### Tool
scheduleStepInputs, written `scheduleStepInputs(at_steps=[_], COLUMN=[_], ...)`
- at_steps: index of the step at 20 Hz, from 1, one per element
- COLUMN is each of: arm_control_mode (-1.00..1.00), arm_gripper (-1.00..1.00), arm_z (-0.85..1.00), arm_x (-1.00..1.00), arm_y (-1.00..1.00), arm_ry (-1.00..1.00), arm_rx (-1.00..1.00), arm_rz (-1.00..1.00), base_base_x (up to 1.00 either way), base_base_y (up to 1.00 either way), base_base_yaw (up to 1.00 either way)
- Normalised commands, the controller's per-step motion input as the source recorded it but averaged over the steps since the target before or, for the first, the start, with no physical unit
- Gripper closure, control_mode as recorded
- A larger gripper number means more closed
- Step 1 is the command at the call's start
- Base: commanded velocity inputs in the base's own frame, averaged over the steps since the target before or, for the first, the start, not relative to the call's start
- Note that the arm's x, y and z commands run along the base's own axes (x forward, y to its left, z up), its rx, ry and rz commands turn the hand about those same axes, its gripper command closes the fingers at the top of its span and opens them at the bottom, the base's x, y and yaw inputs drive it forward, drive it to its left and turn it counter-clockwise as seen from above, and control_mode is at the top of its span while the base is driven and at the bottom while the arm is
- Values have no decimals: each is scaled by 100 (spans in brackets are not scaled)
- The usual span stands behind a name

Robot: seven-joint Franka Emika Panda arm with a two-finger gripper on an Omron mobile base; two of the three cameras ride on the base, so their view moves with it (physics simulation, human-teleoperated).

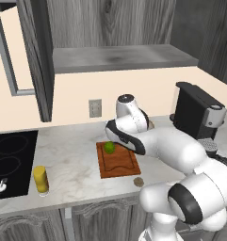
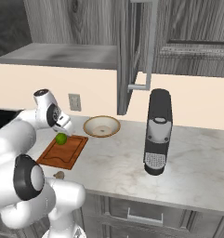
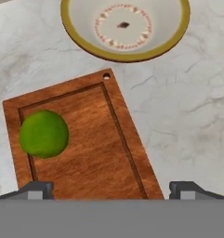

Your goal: Open the cabinet. Place the bowl and condiment on the counter. Then place the lime and garlic on the cutting board.

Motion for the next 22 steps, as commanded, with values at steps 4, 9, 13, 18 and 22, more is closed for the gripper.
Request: scheduleStepInputs(at_steps=[4,9,13,18,22], arm_control_mode=[-100,-100,-100,-100,-100], arm_gripper=[-100,-100,-100,-100,-100], arm_z=[46,9,0,0,0], arm_x=[-68,-65,-52,-19,0], arm_y=[-16,-23,-21,-12,0], arm_ry=[8,1,0,0,0], arm_rx=[0,0,0,1,0], arm_rz=[0,3,9,17,20], base_base_x=[0,0,0,0,0], base_base_y=[0,0,0,0,0], base_base_yaw=[0,0,0,0,0])
